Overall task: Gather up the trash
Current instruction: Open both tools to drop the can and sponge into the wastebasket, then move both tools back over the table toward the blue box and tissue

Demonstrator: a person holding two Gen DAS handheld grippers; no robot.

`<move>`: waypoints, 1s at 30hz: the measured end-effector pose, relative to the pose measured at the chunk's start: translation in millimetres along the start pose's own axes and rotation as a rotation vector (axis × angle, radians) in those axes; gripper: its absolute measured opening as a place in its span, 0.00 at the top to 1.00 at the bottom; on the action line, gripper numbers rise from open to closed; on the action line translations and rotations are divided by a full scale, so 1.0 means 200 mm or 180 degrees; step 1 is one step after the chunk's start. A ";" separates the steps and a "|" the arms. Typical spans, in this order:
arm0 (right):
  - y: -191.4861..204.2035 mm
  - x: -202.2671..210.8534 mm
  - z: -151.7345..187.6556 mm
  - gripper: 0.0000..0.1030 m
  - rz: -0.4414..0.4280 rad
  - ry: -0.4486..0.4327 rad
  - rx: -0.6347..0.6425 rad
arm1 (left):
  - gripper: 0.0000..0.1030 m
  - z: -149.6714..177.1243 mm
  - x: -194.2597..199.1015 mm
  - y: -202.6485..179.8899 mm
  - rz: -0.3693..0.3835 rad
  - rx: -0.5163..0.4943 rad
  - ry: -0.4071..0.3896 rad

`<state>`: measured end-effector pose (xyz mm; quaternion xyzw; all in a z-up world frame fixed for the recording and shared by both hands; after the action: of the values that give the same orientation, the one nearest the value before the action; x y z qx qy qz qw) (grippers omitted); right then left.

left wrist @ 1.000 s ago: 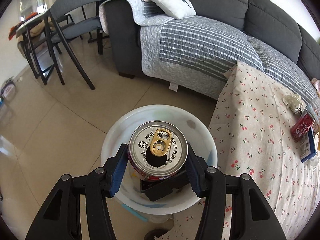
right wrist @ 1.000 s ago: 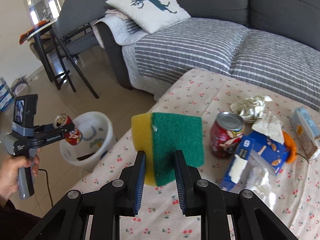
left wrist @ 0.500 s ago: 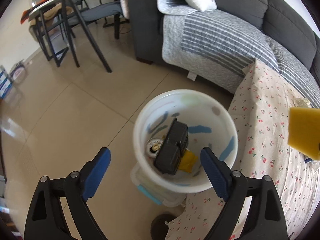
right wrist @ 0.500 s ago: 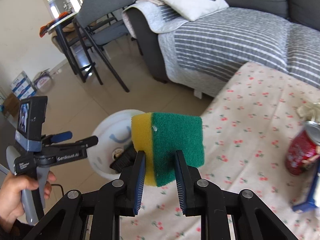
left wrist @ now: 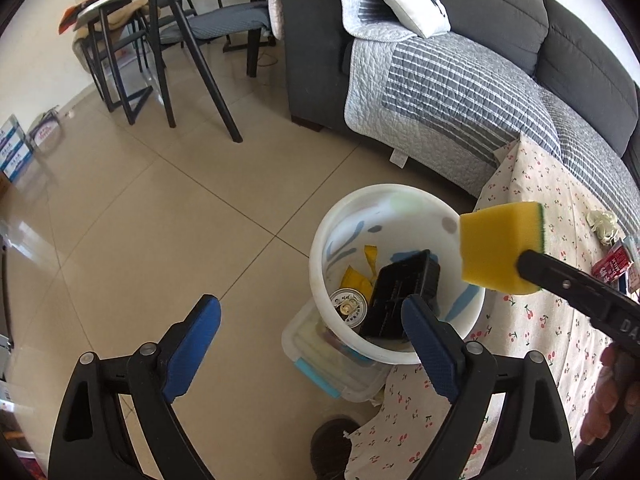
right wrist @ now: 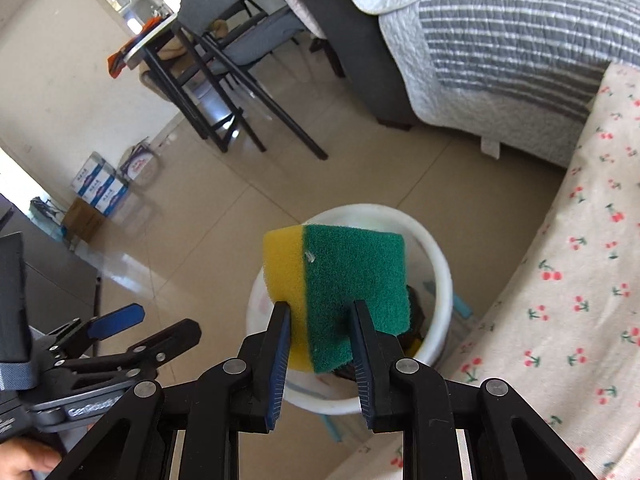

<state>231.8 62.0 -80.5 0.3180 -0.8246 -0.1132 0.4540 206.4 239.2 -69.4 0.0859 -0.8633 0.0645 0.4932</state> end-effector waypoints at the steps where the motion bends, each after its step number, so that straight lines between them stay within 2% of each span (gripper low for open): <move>1: 0.00 -0.02 0.00 0.74 -0.0007 0.0014 -0.0008 | 0.09 0.00 0.00 0.00 0.0004 0.0007 -0.0007; 5: -0.01 -0.04 0.00 0.69 -0.0021 0.0035 -0.0036 | 0.09 -0.01 0.01 0.01 0.0014 0.0024 -0.0016; 8: -0.04 -0.02 0.01 0.50 -0.0005 0.0023 -0.0113 | 0.09 -0.02 0.01 0.01 0.0026 0.0022 -0.0019; 9: -0.04 -0.01 0.01 0.48 0.0015 0.0013 -0.0122 | 0.09 -0.02 0.02 0.00 0.0030 0.0020 -0.0023; 21: -0.15 0.29 0.07 0.39 0.0278 -0.0082 -0.0037 | 0.09 -0.01 0.06 -0.11 0.0165 -0.0058 -0.0028; 30: -0.28 0.64 0.16 0.31 0.0577 -0.0199 0.0024 | 0.09 0.02 0.11 -0.33 0.0336 -0.0281 -0.0006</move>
<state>179.4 -64.5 -38.5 0.2401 -0.8642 -0.0784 0.4353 206.2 171.3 -50.2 0.0184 -0.8691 0.0522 0.4916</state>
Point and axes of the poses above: each gripper's, at about its wrist camera, not at the fingertips, and x roughly against the way its jaws point, y to its left, z to its underside, the point moved 4 cm from there along -x, roughly the way its jaws point, and after that the axes turned 4 degrees about x, right-handed, at the moved point
